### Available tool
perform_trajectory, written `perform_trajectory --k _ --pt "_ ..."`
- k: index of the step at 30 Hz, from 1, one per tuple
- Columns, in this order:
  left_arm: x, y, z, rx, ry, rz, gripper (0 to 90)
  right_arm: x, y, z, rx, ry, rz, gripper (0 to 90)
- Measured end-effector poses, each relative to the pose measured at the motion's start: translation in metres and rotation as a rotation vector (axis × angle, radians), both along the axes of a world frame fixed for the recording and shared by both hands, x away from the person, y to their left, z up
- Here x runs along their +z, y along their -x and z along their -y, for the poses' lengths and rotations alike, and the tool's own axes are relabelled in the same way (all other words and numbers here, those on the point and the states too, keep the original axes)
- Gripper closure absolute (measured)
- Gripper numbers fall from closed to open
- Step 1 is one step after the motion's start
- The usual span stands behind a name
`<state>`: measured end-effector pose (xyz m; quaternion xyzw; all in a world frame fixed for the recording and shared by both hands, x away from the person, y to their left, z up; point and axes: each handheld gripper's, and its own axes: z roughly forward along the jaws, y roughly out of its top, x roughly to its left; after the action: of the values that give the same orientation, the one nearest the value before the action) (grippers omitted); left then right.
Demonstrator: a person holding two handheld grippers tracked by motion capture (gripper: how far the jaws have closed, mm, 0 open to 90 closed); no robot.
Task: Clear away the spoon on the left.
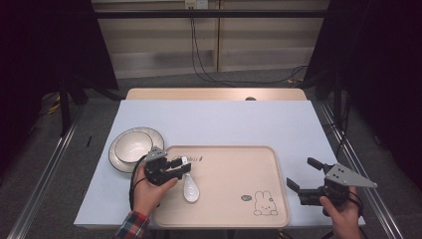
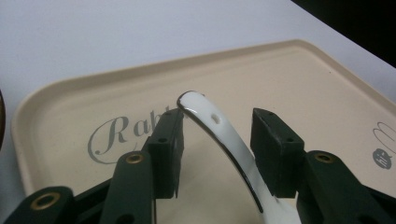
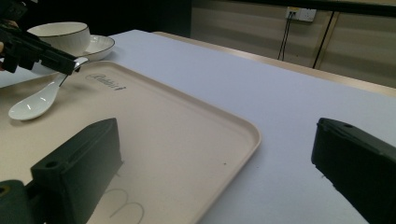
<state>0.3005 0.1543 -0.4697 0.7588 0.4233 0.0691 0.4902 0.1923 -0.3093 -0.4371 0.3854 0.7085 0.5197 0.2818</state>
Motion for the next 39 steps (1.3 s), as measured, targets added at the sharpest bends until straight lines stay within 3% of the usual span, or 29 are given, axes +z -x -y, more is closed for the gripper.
perform_trajectory --k 11,25,39 --pt "0.0 -0.002 -0.003 0.018 0.005 0.006 44.6 0.0 0.0 -0.001 0.005 0.009 -0.002 0.9" --pt "0.012 0.002 -0.012 0.028 0.026 0.096 30.8 -0.002 0.001 0.0 0.001 0.016 -0.004 0.8" --pt "0.016 0.006 -0.014 -0.036 0.068 0.19 17.1 -0.003 -0.001 0.001 -0.001 0.013 -0.016 0.5"
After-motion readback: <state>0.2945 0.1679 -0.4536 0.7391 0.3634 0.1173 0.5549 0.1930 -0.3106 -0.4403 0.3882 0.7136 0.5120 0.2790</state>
